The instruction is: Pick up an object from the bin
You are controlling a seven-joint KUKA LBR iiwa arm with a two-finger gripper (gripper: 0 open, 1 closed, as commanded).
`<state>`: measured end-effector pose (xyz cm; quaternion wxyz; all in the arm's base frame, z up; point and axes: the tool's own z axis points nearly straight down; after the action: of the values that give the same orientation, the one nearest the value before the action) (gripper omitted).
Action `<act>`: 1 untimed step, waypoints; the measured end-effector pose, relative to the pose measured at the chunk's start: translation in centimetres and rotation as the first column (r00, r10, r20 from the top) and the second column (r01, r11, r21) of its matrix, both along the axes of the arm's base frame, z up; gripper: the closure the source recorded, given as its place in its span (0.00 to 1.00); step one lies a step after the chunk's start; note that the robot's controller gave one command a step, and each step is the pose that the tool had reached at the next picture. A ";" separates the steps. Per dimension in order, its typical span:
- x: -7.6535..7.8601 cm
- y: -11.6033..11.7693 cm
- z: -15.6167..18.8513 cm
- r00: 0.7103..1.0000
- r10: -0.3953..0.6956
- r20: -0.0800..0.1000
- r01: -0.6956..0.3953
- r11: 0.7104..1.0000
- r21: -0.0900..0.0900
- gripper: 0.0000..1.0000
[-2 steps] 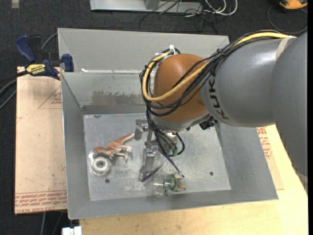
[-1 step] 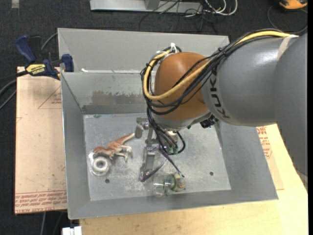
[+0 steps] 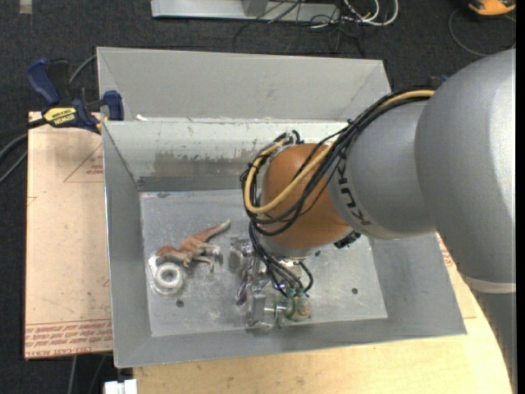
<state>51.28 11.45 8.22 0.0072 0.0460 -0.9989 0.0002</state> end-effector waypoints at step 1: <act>-0.1 -1.7 3.1 0.999 -0.042 0.016 0.042 0.999 0.003 0.00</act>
Offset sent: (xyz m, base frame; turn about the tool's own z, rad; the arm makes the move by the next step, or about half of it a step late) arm -0.0081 -0.0322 -0.0122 0.2229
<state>51.20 9.76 11.35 -0.0008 0.0248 -0.9997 -0.0008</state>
